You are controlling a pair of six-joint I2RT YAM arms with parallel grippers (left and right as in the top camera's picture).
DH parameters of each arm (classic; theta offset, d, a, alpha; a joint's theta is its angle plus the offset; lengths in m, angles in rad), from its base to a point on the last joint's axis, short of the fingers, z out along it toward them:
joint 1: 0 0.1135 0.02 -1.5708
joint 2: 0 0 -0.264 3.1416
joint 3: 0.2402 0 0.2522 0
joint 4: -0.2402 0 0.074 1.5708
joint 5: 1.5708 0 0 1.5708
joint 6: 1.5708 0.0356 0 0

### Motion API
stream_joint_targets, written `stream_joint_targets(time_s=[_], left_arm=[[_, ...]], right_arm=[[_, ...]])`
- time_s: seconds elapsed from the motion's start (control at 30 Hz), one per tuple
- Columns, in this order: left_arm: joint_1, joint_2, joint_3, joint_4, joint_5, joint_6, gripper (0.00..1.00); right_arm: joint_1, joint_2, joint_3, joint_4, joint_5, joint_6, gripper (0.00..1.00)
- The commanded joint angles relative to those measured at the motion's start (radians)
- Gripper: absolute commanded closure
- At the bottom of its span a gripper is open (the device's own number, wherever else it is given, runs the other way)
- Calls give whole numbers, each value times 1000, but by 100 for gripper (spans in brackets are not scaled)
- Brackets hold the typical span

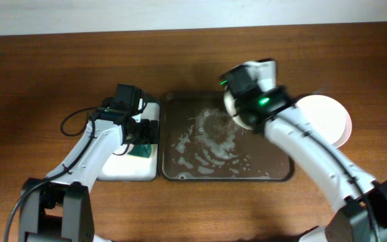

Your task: Clean dirty plates on tray and stack at the side

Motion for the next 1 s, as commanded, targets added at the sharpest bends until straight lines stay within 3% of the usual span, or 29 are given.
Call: stream_joint_targets(time_s=[0.0, 0.07, 0.27, 0.4, 0.43, 0.47, 0.5, 0.57, 0.63, 0.7, 0.77, 0.9, 0.97], left_arm=[[3, -16, 11, 2, 0, 4, 0], [3, -16, 11, 2, 0, 4, 1], [3, -16, 11, 3, 0, 4, 0], [3, -16, 11, 3, 0, 4, 0], [3, -16, 11, 3, 0, 4, 0], [3, -16, 11, 2, 0, 4, 1], [3, -16, 11, 2, 0, 4, 1], [3, -16, 11, 2, 0, 4, 0], [3, -17, 11, 7, -1, 4, 1], [3, -29, 13, 35, -1, 4, 1], [8, -40, 51, 27, 0, 3, 0], [60, -43, 175, -211, 2, -101, 1], [90, -57, 183, -298, 54, -116, 1]], right_arm=[[-230, -22, 3, -11, -321, 72, 96], [-426, -20, 2, -11, -480, 71, 96], [-817, 43, 2, -13, -683, 70, 96], [-883, 92, 2, -6, -709, 59, 96], [-883, 98, 2, -6, -705, 60, 92], [-883, 102, 2, -3, -705, 60, 81], [-881, 102, 2, -2, -716, 60, 47], [-880, 102, 2, -1, -821, 53, 43], [-868, 102, 2, -5, -1054, -72, 43], [-815, 101, 2, -37, -1118, -149, 39], [-713, 101, 2, -83, -1108, -235, 34], [-518, 95, 8, -198, -958, -279, 3], [-459, 70, 8, -253, -901, -279, 1]])
